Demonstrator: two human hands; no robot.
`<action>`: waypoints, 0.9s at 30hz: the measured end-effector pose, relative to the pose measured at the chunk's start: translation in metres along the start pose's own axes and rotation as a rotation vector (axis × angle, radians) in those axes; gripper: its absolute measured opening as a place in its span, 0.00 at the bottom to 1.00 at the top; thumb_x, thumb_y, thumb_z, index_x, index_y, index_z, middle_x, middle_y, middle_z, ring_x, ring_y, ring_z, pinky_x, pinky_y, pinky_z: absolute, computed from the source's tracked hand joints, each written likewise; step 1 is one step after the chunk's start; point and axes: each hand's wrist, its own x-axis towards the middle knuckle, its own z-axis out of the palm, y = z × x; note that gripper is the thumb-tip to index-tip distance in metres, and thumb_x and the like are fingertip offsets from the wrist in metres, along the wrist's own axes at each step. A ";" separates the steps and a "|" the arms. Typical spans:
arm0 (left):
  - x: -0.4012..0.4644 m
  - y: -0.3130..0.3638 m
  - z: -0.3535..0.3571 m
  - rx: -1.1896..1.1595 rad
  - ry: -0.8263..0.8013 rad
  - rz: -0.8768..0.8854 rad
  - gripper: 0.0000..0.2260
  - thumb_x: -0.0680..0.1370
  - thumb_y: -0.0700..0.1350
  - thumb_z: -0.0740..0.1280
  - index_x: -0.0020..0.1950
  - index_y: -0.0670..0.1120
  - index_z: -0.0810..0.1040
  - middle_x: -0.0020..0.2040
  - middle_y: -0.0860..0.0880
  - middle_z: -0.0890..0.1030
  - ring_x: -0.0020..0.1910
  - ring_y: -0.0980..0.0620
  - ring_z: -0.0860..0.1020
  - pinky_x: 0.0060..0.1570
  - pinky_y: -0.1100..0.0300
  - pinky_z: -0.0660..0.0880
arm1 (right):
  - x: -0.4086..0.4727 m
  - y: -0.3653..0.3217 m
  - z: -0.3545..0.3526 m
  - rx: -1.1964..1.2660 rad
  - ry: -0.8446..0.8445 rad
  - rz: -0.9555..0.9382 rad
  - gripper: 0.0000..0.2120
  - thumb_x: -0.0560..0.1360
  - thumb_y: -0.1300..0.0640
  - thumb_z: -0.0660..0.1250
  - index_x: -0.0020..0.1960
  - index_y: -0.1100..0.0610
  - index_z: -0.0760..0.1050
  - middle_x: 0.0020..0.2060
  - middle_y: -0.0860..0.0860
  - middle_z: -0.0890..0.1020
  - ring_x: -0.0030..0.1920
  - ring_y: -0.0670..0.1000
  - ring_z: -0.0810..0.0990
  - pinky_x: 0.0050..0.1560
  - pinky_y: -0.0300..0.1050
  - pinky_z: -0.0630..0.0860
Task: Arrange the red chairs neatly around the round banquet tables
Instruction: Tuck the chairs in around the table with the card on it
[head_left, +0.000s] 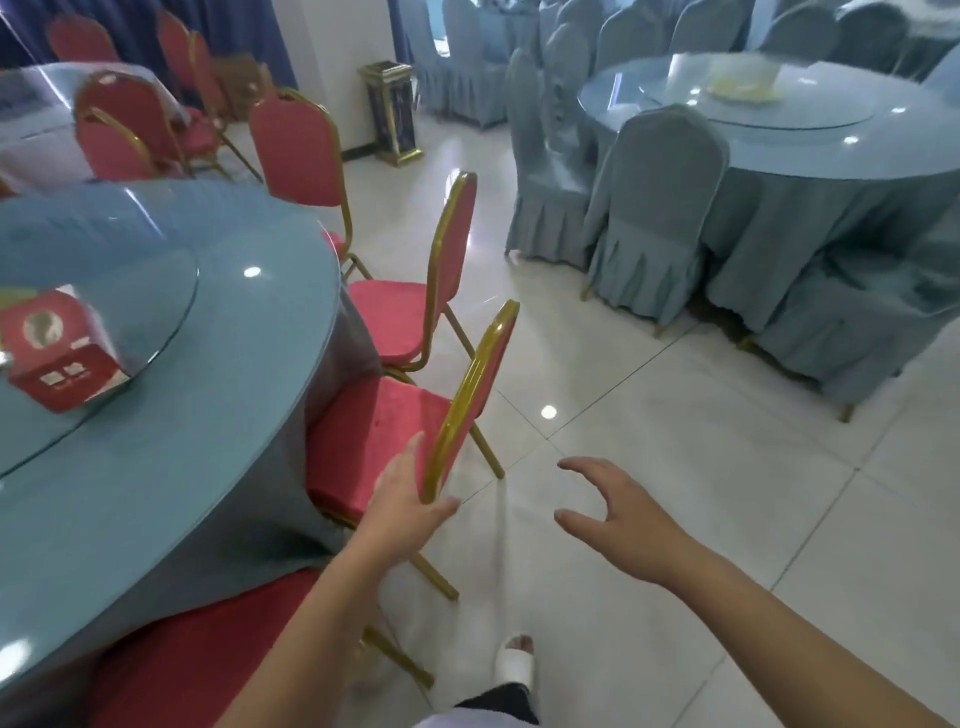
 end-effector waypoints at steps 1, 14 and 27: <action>0.016 0.006 -0.001 -0.006 -0.002 -0.003 0.45 0.71 0.53 0.75 0.79 0.61 0.48 0.77 0.51 0.60 0.74 0.46 0.63 0.70 0.42 0.68 | 0.019 -0.003 -0.010 -0.020 -0.019 -0.009 0.28 0.76 0.45 0.68 0.74 0.45 0.65 0.71 0.39 0.67 0.72 0.43 0.64 0.73 0.43 0.62; 0.117 0.000 -0.010 -0.019 -0.206 -0.217 0.46 0.68 0.57 0.77 0.79 0.61 0.52 0.79 0.53 0.57 0.74 0.54 0.62 0.69 0.61 0.66 | 0.256 -0.029 -0.068 -0.376 -0.172 -0.280 0.36 0.73 0.41 0.70 0.76 0.39 0.57 0.77 0.46 0.58 0.76 0.51 0.55 0.75 0.56 0.57; 0.138 0.052 0.073 -0.190 0.475 -0.621 0.22 0.71 0.36 0.67 0.60 0.57 0.80 0.53 0.58 0.80 0.50 0.60 0.76 0.41 0.76 0.68 | 0.437 -0.002 -0.092 -0.599 -0.621 -0.712 0.09 0.76 0.55 0.68 0.53 0.42 0.77 0.45 0.39 0.79 0.51 0.44 0.75 0.64 0.53 0.71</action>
